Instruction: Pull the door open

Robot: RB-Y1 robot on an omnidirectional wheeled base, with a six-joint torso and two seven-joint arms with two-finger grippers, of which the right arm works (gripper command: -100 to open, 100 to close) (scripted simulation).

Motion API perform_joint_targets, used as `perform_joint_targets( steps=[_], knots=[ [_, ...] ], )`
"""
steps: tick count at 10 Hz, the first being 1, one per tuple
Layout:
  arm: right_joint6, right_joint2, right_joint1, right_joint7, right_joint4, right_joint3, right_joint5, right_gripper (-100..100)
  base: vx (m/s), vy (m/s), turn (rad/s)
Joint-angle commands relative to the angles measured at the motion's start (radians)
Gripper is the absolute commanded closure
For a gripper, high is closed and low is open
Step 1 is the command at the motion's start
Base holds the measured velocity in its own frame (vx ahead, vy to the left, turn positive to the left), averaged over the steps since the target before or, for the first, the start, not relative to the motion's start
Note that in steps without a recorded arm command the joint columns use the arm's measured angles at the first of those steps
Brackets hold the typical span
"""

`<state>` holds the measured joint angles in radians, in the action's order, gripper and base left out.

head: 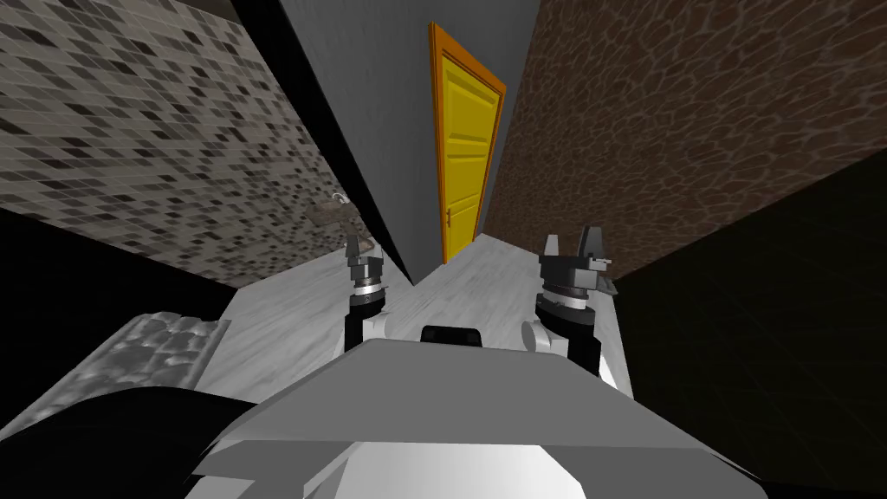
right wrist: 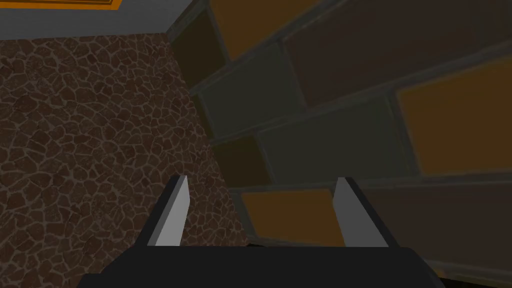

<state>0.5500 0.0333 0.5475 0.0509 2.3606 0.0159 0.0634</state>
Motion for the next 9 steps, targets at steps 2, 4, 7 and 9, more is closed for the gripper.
perform_joint_targets(
  steps=[2,4,7,9],
  knots=[
    [0.01,-0.02,-0.013,0.032,-0.045,-0.004,-0.03,-100,0.097,-0.043,0.282],
    [0.02,-0.037,-0.026,0.064,-0.089,-0.008,-0.059,-100,0.156,-0.084,0.286],
    [0.031,-0.052,-0.04,0.097,-0.136,-0.013,-0.09,-100,0.12,-0.068,0.208],
    [0.04,-0.064,-0.052,0.126,-0.177,-0.016,-0.117,-100,0.103,-0.078,0.25]
  ],
)
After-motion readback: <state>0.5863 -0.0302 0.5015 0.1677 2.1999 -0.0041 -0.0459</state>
